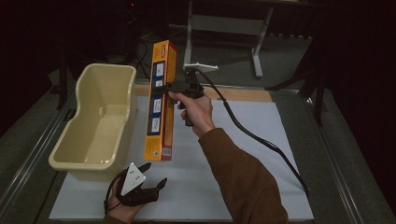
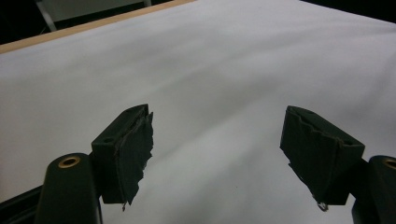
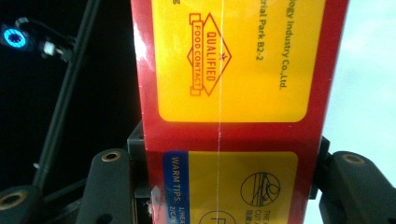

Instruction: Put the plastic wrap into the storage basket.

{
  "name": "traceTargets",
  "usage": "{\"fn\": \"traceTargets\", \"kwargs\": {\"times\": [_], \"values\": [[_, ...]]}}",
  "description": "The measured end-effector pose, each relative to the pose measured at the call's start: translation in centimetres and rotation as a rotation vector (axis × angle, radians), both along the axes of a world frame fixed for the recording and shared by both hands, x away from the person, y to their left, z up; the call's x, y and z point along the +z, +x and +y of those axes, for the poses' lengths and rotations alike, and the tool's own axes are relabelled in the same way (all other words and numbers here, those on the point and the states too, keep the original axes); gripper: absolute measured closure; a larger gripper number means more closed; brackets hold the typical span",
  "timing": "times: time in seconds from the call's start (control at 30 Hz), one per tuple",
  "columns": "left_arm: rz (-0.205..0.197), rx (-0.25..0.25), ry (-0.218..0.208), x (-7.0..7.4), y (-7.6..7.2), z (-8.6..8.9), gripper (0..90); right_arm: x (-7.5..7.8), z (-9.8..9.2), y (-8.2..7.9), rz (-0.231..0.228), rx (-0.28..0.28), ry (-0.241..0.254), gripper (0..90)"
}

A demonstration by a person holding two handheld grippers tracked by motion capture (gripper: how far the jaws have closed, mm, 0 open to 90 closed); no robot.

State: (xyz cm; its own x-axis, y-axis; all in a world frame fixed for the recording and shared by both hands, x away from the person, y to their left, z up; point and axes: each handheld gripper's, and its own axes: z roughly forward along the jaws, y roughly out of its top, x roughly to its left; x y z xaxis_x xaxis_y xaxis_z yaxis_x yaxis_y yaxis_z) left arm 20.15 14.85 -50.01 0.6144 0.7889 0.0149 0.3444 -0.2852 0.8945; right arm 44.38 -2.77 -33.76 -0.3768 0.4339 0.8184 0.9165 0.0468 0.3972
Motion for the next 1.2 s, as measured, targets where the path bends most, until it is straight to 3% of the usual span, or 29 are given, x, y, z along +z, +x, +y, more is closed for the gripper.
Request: {"fn": "traceTargets", "kwargs": {"times": [0.13, 0.4, 0.5, 0.8, 0.9, 1.0, 1.2], "values": [[0.002, 0.001, -0.007, 0.0, 0.1, 0.0, 25.0, 0.3, 1.1, 0.4, -0.005, -0.016, -0.018, 41.6], [-0.007, -0.021, -0.009, 0.0, -0.1, -0.3, 25.0, 0.5, 3.4, 0.3, 0.026, -0.017, 0.037, 41.6], [-0.006, -0.028, -0.011, 0.0, -0.2, -0.4, 24.9, 0.1, 5.5, 0.4, 0.052, -0.025, 0.058, 41.6], [-0.017, -0.040, -0.015, 0.2, -0.3, -0.4, 24.9, -0.3, 8.2, 0.7, 0.070, -0.030, 0.051, 41.6], [-0.019, -0.032, -0.026, 0.2, -0.3, -0.3, 25.0, -0.7, 10.4, 0.8, 0.103, -0.018, 0.081, 41.5], [-0.020, -0.032, -0.021, 0.2, -0.4, -0.2, 25.0, -1.1, 11.9, 1.1, 0.132, -0.011, 0.066, 41.5], [-0.024, -0.023, -0.029, 0.2, -0.5, 0.1, 25.0, -2.3, 13.2, 1.2, 0.168, -0.018, 0.082, 41.3]]}}
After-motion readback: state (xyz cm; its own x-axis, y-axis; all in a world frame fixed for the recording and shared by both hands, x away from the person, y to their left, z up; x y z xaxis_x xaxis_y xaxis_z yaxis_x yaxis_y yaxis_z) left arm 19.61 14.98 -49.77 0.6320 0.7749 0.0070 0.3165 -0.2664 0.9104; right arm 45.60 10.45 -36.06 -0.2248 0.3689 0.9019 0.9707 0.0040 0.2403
